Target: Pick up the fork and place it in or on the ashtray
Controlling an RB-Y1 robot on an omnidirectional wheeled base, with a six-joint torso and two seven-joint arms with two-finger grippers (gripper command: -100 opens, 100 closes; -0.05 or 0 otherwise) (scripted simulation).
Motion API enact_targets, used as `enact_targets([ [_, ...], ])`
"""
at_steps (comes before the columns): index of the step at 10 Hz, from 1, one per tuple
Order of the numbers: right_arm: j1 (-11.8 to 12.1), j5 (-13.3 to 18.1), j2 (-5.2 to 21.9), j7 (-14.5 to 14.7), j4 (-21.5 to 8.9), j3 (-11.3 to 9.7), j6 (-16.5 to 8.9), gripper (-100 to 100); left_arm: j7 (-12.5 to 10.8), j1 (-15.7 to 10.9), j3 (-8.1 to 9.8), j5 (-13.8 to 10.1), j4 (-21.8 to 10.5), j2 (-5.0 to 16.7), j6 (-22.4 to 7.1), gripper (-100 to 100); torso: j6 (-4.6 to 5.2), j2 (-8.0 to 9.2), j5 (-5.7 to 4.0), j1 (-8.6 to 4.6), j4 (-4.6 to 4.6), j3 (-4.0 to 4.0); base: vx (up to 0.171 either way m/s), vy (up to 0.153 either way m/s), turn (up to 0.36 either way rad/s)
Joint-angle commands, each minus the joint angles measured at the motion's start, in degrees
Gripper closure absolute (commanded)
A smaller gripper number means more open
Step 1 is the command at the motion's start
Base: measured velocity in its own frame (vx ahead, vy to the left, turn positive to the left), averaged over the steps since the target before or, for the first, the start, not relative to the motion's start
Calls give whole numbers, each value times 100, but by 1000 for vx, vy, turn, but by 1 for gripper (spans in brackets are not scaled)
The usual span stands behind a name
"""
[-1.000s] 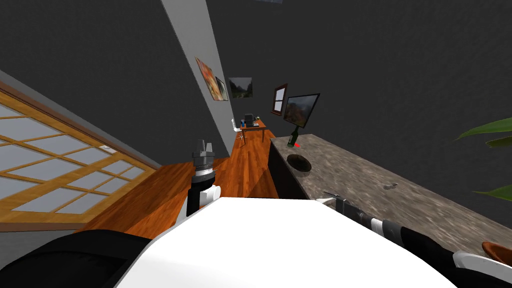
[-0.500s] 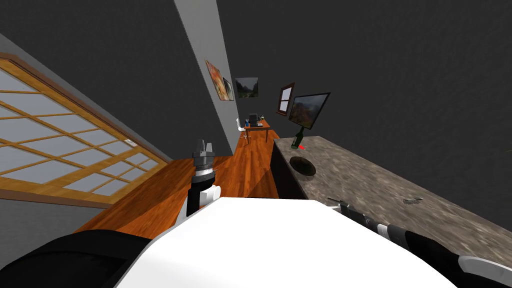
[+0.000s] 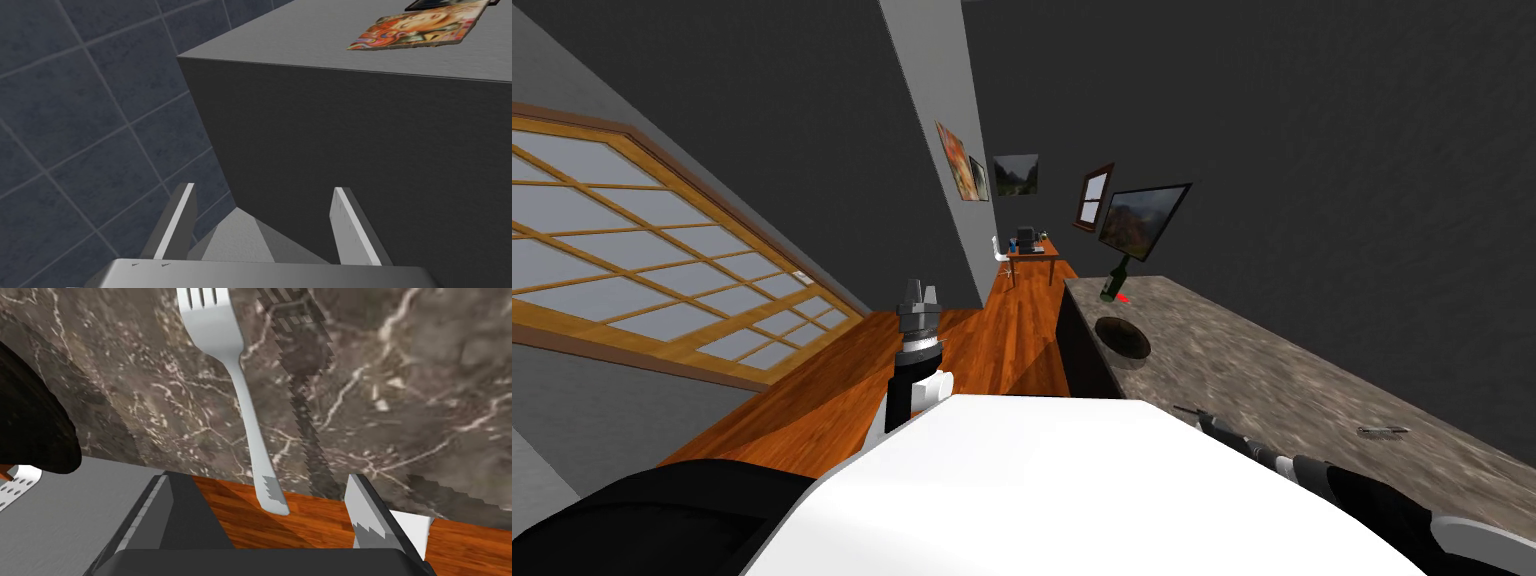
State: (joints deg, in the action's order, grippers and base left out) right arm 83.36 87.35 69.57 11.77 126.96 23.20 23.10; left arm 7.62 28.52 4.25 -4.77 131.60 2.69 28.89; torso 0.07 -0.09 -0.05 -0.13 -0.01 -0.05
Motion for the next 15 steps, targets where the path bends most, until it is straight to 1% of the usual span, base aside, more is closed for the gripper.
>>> enact_targets([
  [1,104,215,156,12,-25,18,-35,-100,0,0,0,0,0,0,0,0,0,0,0,0,0,0,0,-34,117],
  [2,190,378,273,47,-49,30,-57,-100,0,0,0,0,0,0,0,0,0,0,1,4,0,0,8,-36,144],
  [3,227,447,326,61,-60,37,-66,-100,0,0,0,0,0,0,0,0,0,-2,1,4,0,-1,4,-34,104],
  [4,224,392,272,46,-27,58,-52,-100,0,0,0,0,0,0,0,0,1,-1,1,5,0,-1,1,-15,18],
  [5,226,406,282,42,-30,58,-56,0,0,1,0,0,0,0,0,0,4,1,2,12,1,1,0,0,0],
  [6,69,383,228,120,-179,-139,-95,-100,0,0,0,0,0,0,0,0,3,2,4,17,1,2,-1,12,98],
  [7,17,376,210,145,-229,-205,-109,-100,0,0,0,0,0,0,0,0,1,2,4,22,1,2,-1,19,104],
  [8,-87,362,175,197,-329,-336,-135,-100,0,0,0,0,0,-1,0,0,2,2,6,25,1,2,-2,23,81],
  [9,-139,355,157,222,-378,-402,-149,-100,0,0,0,0,0,-1,0,0,3,3,6,27,1,2,-3,20,50],
  [10,-243,341,122,274,-478,-533,-175,-100,0,0,0,0,0,-1,0,0,3,4,6,27,1,3,-3,20,88],
  [11,-295,334,104,299,-528,-599,-189,-100,0,0,0,0,0,-1,0,0,2,4,6,27,1,2,-2,14,72],
  [12,-254,371,128,238,-477,-543,-179,-100,0,0,0,0,0,-1,0,0,1,3,-2,25,1,2,0,0,0],
  [13,-260,374,126,239,-485,-551,-186,100,0,0,0,0,0,0,0,0,1,0,-8,17,1,1,0,0,0],
  [15,-258,376,129,243,-483,-552,-179,100,0,0,0,0,0,0,0,0,2,-3,-10,12,2,-1,0,0,0],
])
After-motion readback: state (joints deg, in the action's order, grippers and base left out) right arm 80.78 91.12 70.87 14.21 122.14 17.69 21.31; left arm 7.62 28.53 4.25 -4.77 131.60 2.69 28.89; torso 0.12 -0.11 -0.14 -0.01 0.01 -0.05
